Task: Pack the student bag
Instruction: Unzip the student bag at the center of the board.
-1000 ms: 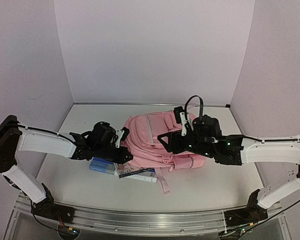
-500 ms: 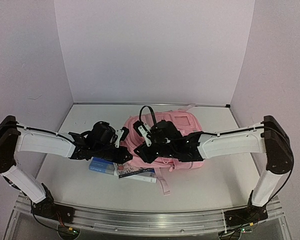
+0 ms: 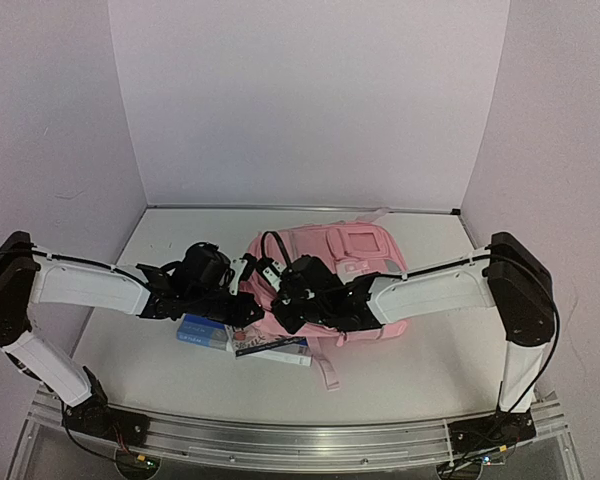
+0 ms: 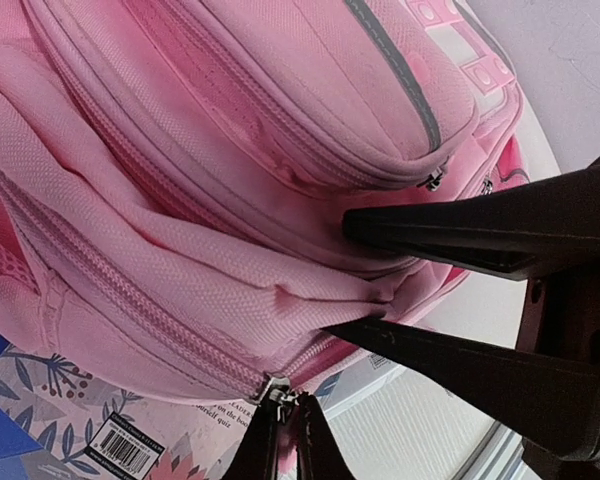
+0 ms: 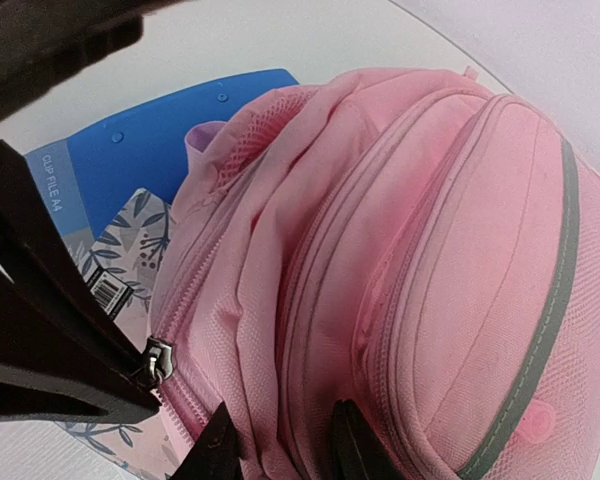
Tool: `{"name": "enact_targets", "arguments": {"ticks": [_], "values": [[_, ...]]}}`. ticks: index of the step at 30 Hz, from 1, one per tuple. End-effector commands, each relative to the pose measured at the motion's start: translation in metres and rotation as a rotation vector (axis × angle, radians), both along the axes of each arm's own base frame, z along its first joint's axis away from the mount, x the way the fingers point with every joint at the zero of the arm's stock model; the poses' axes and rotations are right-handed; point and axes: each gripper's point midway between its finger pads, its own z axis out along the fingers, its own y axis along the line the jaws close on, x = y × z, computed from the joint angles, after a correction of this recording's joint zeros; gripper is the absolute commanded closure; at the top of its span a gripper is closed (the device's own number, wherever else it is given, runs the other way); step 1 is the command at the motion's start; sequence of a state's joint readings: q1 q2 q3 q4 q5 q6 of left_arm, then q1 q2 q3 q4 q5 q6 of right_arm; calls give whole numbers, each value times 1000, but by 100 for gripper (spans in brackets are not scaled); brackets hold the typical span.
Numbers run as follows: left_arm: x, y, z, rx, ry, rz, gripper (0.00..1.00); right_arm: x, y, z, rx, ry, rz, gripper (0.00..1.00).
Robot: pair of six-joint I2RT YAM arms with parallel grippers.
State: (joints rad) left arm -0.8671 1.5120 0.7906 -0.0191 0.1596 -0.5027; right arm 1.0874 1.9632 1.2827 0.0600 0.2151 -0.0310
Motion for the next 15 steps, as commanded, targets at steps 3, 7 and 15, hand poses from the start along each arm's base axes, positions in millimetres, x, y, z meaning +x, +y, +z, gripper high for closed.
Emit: {"name": "enact_targets", "arguments": {"ticks": [3, 7, 15], "values": [[8, 6, 31, -43, -66, 48, 100, 11, -4, 15, 29, -65, -36, 92], [15, 17, 32, -45, -69, 97, 100, 5, -11, 23, 56, -64, -35, 100], [39, 42, 44, -21, -86, 166, 100, -16, -32, 47, 129, -30, -15, 100]]}}
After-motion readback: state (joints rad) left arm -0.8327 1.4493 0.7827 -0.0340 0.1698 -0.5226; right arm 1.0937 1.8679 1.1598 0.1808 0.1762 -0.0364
